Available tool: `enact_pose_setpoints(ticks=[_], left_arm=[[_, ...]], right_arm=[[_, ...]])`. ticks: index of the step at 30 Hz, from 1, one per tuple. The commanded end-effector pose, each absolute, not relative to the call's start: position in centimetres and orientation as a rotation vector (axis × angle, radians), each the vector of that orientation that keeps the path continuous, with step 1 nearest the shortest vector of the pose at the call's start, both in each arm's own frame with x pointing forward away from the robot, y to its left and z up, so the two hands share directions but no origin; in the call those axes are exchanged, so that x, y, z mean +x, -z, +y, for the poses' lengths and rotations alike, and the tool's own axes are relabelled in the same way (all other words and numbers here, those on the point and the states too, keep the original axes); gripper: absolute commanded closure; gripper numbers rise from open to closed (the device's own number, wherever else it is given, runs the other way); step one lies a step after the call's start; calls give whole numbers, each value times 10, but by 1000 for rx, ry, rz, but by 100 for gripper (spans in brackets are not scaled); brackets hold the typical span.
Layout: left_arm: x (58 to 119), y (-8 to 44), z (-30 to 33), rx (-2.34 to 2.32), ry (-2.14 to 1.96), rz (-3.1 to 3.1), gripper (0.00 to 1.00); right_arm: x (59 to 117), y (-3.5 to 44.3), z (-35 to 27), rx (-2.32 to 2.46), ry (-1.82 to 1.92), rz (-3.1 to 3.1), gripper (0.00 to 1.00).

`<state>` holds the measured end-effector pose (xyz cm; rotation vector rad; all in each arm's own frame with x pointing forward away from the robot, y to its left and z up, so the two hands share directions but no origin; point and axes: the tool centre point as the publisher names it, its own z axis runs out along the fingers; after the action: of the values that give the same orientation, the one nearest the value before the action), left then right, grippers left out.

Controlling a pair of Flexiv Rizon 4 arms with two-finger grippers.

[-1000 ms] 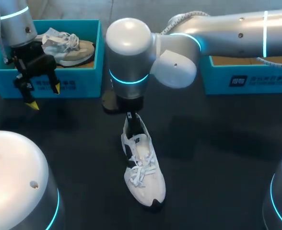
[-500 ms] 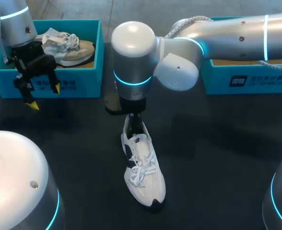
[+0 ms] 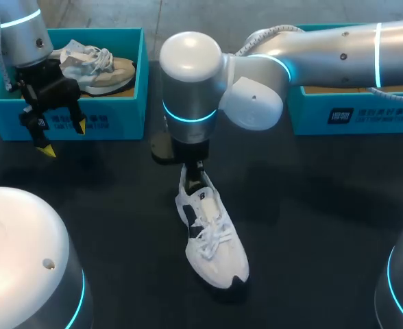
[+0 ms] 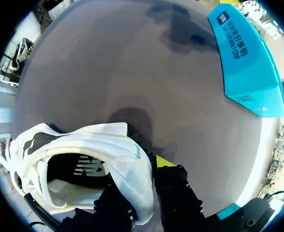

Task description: Take the shoe out of the shoebox, open the shoe tongue, remove and reinsert the insole, then place the shoe into the shoebox

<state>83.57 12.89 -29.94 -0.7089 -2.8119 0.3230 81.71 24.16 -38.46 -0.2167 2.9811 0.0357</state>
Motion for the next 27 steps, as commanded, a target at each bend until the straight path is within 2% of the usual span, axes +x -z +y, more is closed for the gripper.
enact_pose_setpoints(ticks=[1, 12, 27], left_arm=[[835, 299, 129, -709, -319, -2812, 0], [835, 299, 129, -709, -319, -2812, 0], [835, 299, 129, -709, -319, -2812, 0]], right_arm=[[813, 373, 236, -198, -12, 2968, 100], [813, 327, 200, -29, 50, 2946, 100], [847, 240, 145, 196, 170, 2876, 100]])
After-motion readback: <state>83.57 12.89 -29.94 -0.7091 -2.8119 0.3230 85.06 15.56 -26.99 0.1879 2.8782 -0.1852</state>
